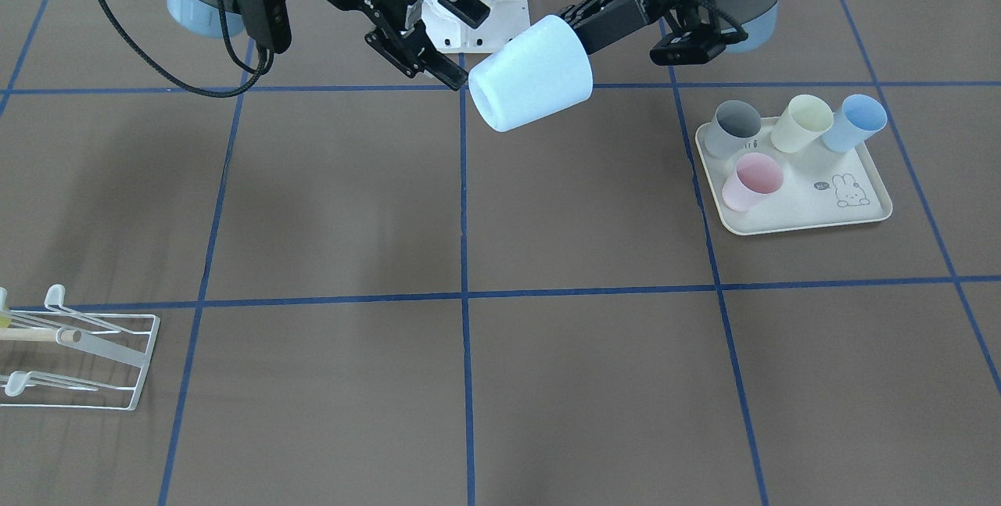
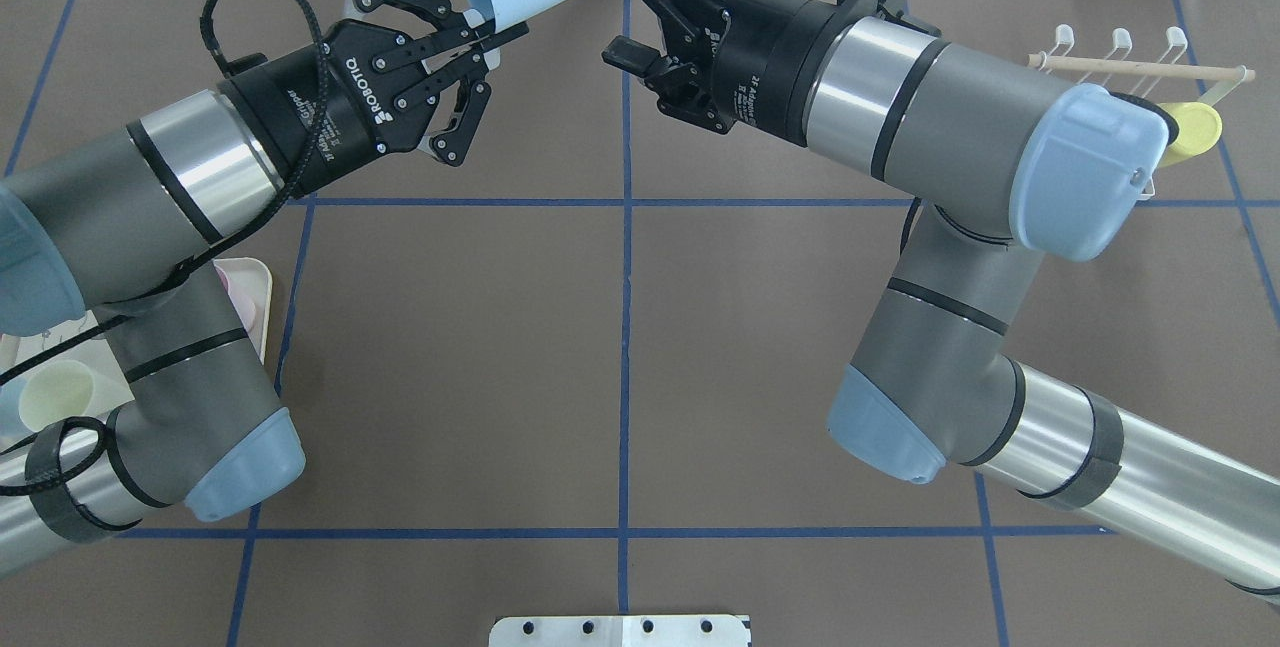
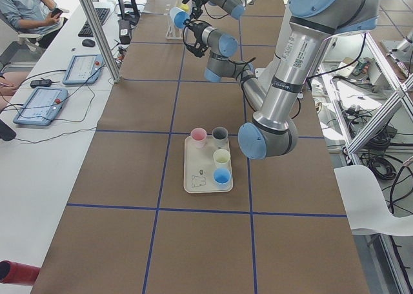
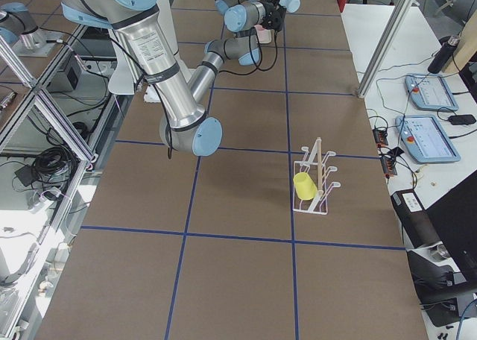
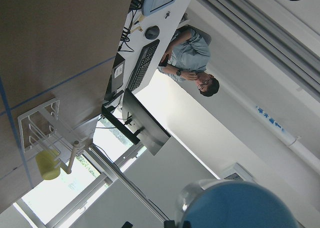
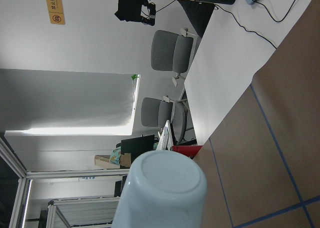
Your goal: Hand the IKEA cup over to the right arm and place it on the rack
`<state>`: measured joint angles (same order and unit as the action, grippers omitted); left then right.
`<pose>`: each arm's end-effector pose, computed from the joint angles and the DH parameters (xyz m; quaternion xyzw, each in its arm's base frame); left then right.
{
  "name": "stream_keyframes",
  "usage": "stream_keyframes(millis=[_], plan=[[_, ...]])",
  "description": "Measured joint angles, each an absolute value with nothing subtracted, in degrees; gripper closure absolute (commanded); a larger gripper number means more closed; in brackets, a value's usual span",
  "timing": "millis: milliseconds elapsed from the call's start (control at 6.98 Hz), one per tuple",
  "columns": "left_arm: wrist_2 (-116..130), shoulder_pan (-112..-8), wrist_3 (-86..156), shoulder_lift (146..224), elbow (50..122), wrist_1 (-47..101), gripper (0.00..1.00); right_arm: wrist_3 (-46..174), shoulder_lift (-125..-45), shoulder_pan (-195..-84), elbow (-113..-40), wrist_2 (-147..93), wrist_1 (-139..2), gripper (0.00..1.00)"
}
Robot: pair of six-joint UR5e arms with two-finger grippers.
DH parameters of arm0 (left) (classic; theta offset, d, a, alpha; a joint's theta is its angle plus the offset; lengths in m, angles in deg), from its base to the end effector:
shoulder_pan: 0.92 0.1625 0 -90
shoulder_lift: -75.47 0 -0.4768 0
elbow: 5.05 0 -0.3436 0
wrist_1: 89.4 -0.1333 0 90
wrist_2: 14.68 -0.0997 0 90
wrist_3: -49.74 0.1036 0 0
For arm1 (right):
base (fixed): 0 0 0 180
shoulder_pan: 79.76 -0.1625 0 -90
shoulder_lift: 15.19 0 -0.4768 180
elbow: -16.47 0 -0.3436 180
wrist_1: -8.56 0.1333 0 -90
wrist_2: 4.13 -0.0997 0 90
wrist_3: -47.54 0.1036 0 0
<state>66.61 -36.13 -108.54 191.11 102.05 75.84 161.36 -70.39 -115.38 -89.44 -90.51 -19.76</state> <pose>0.3245 -0.4114 0.2231 -0.2057 0.8304 -0.4437 0.2670 -0.3635 -0.4324 0.1565 0.1029 -0.8243 0.2985 0.4699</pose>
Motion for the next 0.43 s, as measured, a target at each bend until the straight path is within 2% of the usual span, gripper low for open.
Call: stream_keyframes(millis=[430], plan=[[65.1,-33.6,-108.3,191.7,102.4,75.8,1.00,161.4,-70.3,-115.2,-89.1,-90.2,-19.7,0.00]])
